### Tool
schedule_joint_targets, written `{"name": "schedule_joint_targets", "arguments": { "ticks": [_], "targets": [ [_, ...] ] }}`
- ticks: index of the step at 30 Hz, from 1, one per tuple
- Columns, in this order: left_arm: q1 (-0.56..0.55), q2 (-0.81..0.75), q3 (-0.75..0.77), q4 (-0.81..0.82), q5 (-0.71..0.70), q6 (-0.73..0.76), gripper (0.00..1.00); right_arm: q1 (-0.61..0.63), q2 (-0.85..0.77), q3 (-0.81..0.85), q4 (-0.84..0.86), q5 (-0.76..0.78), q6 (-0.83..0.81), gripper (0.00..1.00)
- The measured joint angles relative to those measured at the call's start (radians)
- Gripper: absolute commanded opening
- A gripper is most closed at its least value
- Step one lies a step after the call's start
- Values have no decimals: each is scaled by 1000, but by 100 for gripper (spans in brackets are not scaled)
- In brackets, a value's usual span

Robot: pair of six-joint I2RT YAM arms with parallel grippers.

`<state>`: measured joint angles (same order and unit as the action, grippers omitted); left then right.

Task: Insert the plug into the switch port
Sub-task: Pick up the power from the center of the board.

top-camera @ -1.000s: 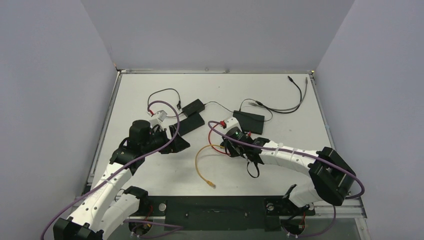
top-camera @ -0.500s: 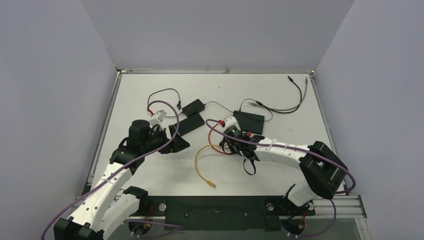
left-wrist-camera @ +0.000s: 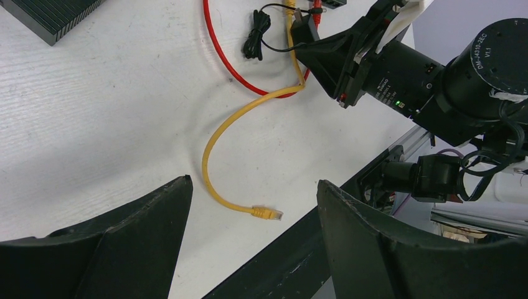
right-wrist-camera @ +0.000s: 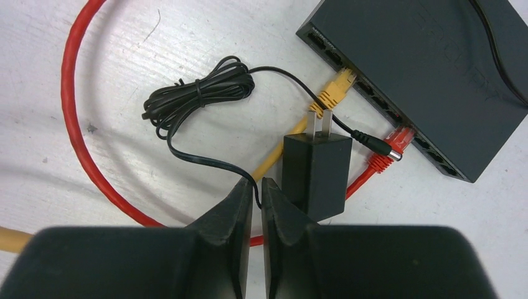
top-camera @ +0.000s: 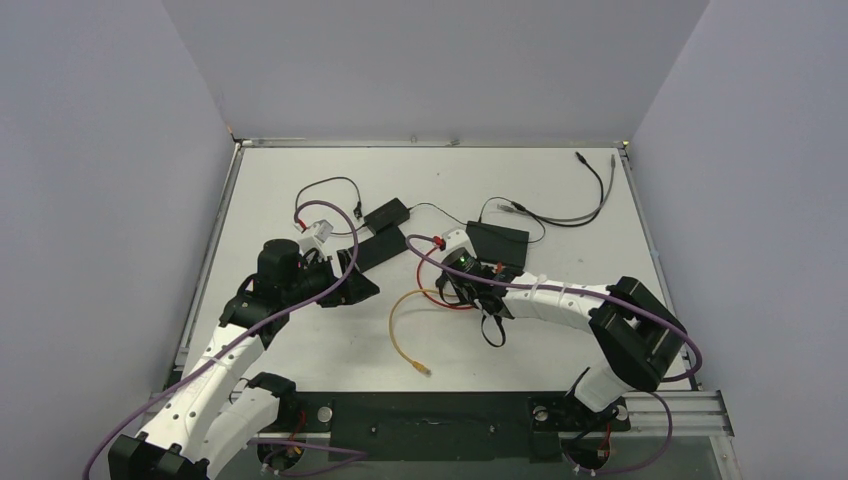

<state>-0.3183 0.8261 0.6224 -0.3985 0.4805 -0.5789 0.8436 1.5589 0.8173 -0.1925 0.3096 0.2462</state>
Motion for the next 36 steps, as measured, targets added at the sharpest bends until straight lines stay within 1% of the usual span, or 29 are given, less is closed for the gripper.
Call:
{"name": "schedule_joint_targets", "arguments": {
  "ticks": [4,8,16,23,29,34,36],
  "targets": [
    [0,0,0,0,0,0,71,0,-2,0,6,12,-2,0],
    [1,0,0,0,2,0,71,0,-50,0,1,34,-3,0],
    [2,-5,15,-2,19,-2,71,0,-314,0,-10,93,-27,0],
    [5,-11,37,39,122,-16,71,13,-469,0,-71,79,-56,0],
    [5,-11,32,180,254,-50,71,22,-606,0,-110,-2,-71,0],
    [6,-11,-34,426,357,-154,71,45,-669,29,-148,-61,-70,0],
    [6,-11,-59,500,379,-190,71,58,-681,58,-163,-82,-69,0]
  ]
}}
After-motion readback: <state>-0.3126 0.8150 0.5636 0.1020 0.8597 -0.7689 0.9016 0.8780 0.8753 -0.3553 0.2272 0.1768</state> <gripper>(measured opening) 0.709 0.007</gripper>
